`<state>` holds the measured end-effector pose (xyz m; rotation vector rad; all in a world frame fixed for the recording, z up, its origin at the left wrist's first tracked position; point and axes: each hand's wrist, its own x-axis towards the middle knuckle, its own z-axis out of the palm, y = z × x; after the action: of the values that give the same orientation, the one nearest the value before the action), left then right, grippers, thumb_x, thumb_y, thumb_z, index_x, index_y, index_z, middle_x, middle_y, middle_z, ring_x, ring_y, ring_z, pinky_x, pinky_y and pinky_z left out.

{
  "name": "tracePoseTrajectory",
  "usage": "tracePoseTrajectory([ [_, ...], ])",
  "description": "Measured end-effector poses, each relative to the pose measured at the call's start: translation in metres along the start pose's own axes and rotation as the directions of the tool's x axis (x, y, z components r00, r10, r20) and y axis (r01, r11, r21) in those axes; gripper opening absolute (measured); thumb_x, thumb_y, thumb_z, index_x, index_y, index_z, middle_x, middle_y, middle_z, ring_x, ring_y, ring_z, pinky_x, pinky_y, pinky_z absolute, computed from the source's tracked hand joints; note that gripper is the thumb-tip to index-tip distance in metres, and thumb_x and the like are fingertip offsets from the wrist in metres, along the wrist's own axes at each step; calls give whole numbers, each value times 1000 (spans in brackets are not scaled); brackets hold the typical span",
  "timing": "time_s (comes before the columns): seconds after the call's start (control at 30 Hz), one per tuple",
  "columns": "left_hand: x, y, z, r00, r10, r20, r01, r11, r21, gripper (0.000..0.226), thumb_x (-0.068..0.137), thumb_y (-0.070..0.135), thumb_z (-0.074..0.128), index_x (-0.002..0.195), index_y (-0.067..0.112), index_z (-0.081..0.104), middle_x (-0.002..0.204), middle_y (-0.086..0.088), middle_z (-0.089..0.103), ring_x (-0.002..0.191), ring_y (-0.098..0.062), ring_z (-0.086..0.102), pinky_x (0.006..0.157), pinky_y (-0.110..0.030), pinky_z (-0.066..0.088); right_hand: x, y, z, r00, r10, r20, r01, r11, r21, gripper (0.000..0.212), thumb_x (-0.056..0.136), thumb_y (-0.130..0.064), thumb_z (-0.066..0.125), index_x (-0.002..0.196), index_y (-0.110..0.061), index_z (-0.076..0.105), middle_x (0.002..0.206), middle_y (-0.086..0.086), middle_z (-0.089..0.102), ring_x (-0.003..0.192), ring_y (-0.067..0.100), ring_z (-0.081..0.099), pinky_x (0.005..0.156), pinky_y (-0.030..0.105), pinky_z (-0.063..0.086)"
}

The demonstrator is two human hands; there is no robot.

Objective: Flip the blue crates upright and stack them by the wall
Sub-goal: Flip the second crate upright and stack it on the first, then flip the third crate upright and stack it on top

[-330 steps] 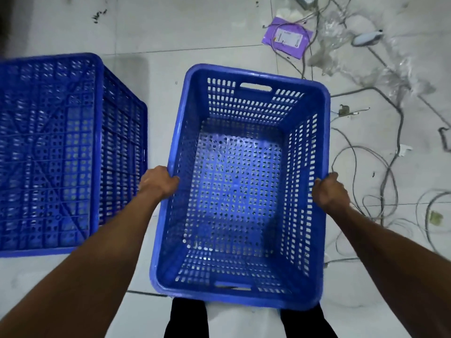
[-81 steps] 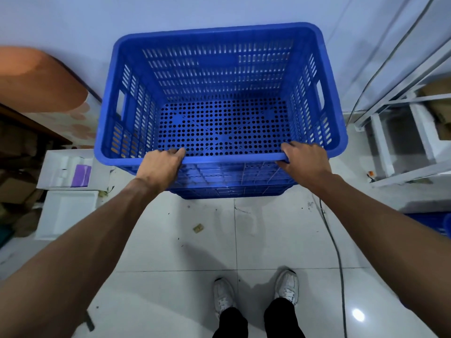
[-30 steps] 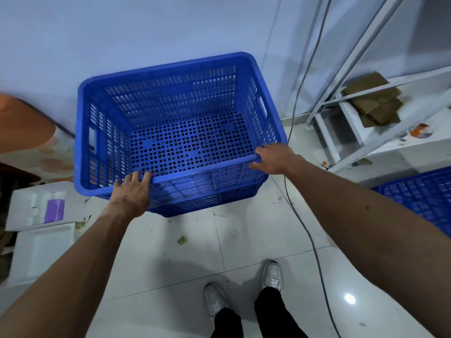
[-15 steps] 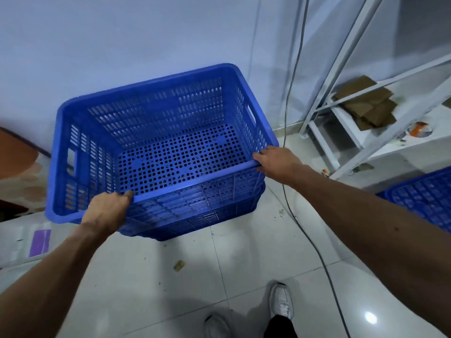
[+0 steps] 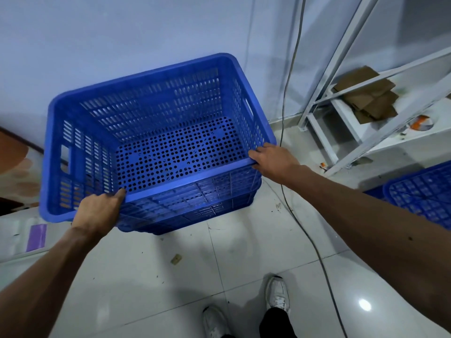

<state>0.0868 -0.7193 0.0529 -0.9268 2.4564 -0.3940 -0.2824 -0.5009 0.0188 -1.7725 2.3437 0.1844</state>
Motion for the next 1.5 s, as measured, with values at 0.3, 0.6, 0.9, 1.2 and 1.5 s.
tracePoseTrajectory([
  [0.3,0,-1,18,997,-51,-61,44,992,-118,24,81,7,66,102,9,53,79,-12,69,61,-38,68,49,-40,44,-3,-4,12,993,5,-114,7,995,102,36,96,-26,57,129,-12,51,118,9,58,112,30,50,85,46,48],
  [0.6,0,7,12,990,-99,105,123,960,-253,33,86,18,64,108,12,41,111,-13,62,105,-34,62,91,-50,50,-7,-14,-6,997,71,-6,-71,997,1,38,99,-31,48,133,-15,42,126,8,52,119,28,47,104,53,34],
  [0.9,-21,8,-21,962,45,268,77,901,-428,96,88,70,46,159,30,-6,168,-2,-3,154,-26,7,124,-50,9,-21,-30,-36,958,156,239,-140,987,-83,63,97,-48,40,150,-17,26,151,9,36,144,27,25,116,53,19],
  [1.2,-105,23,-99,953,168,251,-14,856,-517,92,90,70,43,159,31,-2,168,-2,-2,155,-25,7,124,-50,12,-132,-58,-120,926,208,316,-211,977,-25,64,95,-43,44,152,-18,27,156,9,35,142,26,31,114,47,28],
  [1.5,-167,134,-197,897,431,100,-293,747,-596,88,91,68,45,160,28,6,168,-5,5,154,-26,11,123,-48,19,-321,-64,-157,817,428,387,-489,869,72,64,97,-42,46,153,-20,24,153,9,38,139,28,36,110,46,33],
])
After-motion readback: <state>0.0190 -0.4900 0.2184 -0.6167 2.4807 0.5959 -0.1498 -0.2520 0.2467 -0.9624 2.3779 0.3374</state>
